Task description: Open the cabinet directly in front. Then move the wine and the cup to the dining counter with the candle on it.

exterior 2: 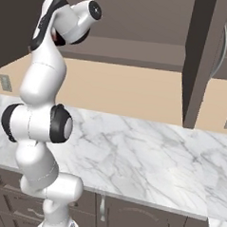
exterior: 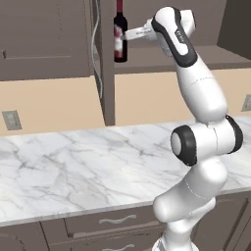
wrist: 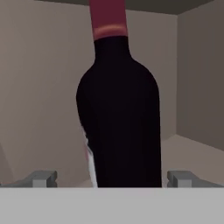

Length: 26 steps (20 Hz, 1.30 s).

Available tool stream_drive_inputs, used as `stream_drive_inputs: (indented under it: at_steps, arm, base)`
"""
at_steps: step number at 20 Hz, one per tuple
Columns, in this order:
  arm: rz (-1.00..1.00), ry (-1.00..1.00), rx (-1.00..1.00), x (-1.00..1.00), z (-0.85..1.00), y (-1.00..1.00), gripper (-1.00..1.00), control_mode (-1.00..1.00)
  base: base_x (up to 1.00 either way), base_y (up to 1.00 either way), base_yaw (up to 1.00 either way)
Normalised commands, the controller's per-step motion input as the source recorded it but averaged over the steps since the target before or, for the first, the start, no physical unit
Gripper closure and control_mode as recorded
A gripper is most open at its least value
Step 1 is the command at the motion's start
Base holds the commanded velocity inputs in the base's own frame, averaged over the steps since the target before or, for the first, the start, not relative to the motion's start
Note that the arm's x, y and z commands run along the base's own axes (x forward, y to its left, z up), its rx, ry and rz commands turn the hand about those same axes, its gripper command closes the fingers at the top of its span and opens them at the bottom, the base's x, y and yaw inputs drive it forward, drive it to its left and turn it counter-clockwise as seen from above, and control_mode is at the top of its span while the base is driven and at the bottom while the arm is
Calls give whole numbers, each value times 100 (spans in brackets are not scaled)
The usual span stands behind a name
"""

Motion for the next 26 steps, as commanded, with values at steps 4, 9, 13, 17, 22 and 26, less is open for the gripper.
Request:
stream_drive_inputs:
  at_steps: [4,9,13,17,22,26]
  arm:
    - [0,0,-1,25,0,8,-100,-100]
    - [0,0,0,20,0,2,-100,-100]
    - [0,0,-1,17,0,7,-100,-100]
    - [0,0,-3,11,0,16,-100,-100]
    - [0,0,-3,9,0,20,100,-100]
    - [0,0,0,0,0,3,100,-100]
  base:
    - [0,0,0]
    - [0,0,0]
    - [0,0,0]
    - [0,0,0]
    - [0,0,0]
    - [0,0,0]
